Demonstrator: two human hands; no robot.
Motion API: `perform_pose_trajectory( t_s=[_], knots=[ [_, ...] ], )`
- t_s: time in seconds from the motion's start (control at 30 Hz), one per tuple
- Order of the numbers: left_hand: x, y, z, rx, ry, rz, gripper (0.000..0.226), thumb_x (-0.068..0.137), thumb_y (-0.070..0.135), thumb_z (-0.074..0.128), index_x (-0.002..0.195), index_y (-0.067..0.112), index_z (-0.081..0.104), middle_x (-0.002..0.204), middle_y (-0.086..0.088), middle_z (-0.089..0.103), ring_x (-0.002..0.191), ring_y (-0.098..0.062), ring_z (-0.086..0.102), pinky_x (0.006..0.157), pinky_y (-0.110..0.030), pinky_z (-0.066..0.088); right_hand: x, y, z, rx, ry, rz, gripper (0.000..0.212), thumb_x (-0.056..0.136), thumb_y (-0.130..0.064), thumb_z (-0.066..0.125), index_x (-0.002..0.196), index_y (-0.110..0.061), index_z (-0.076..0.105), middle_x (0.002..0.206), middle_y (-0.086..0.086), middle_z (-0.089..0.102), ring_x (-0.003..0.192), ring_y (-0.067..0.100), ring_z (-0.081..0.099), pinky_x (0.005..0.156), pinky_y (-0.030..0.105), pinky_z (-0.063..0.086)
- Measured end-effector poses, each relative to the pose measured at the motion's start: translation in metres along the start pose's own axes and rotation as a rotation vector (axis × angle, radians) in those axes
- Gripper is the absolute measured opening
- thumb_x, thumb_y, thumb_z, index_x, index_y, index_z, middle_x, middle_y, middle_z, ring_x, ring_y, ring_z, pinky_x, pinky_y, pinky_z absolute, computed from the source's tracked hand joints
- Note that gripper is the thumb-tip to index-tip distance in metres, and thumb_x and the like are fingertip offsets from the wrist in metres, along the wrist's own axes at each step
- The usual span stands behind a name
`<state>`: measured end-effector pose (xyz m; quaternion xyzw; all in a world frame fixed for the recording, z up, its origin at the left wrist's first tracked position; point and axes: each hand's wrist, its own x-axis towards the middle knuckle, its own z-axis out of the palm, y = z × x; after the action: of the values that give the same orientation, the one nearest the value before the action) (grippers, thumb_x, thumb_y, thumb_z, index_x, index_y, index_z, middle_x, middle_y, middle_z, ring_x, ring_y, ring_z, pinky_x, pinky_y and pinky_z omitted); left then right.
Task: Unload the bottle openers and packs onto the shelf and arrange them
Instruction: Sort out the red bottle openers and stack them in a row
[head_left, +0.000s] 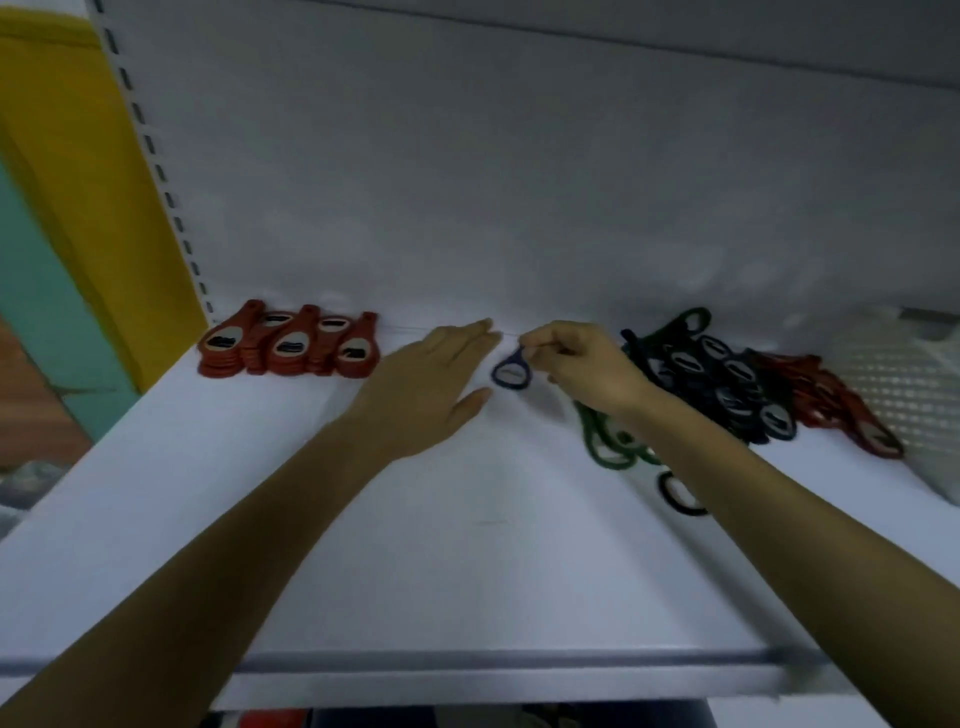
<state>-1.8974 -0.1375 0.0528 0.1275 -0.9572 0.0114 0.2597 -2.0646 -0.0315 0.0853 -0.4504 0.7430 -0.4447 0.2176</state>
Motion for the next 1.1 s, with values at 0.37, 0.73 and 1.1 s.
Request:
perform_pose_trajectory(
  t_s=[0.37, 0.73, 1.1],
  knots=[
    [0.11, 0.236, 0.084, -0.847, -0.097, -0.09, 0.056, 0.094, 0.027, 0.052, 0.144, 0.015, 0.031, 0.145, -0.008, 0.037, 0.127, -0.024, 0.041, 0.104, -0.034, 0.036, -0.084, 0.117, -0.16, -0.254, 0.657, 0.134, 0.015, 0.089, -0.001, 0.052, 0.093, -0.001, 0.067, 0.092, 0.011, 0.069, 0.09, 0.029, 0.065, 0.081, 0.038, 0.052],
    [0.129, 0.251, 0.12, -0.958, 0.029, -0.152, 0.039, 0.091, 0.023, 0.056, 0.13, 0.017, 0.048, 0.126, 0.002, 0.053, 0.112, -0.013, 0.051, 0.092, -0.028, 0.047, -0.085, 0.153, -0.173, -0.771, 0.576, 0.068, 0.037, 0.09, -0.017, 0.053, 0.126, -0.013, 0.058, 0.126, 0.009, 0.059, 0.116, 0.029, 0.05, 0.097, 0.038, 0.039],
    [0.133, 0.218, 0.108, -0.65, 0.136, -0.238, 0.053, 0.094, 0.035, 0.04, 0.143, 0.014, 0.035, 0.142, -0.006, 0.046, 0.131, -0.02, 0.041, 0.107, -0.037, 0.038, -0.041, 0.123, -0.123, -0.227, 0.496, -0.198, 0.014, 0.087, -0.005, 0.052, 0.085, -0.013, 0.064, 0.085, -0.005, 0.062, 0.08, 0.014, 0.057, 0.071, 0.029, 0.045]
  ],
)
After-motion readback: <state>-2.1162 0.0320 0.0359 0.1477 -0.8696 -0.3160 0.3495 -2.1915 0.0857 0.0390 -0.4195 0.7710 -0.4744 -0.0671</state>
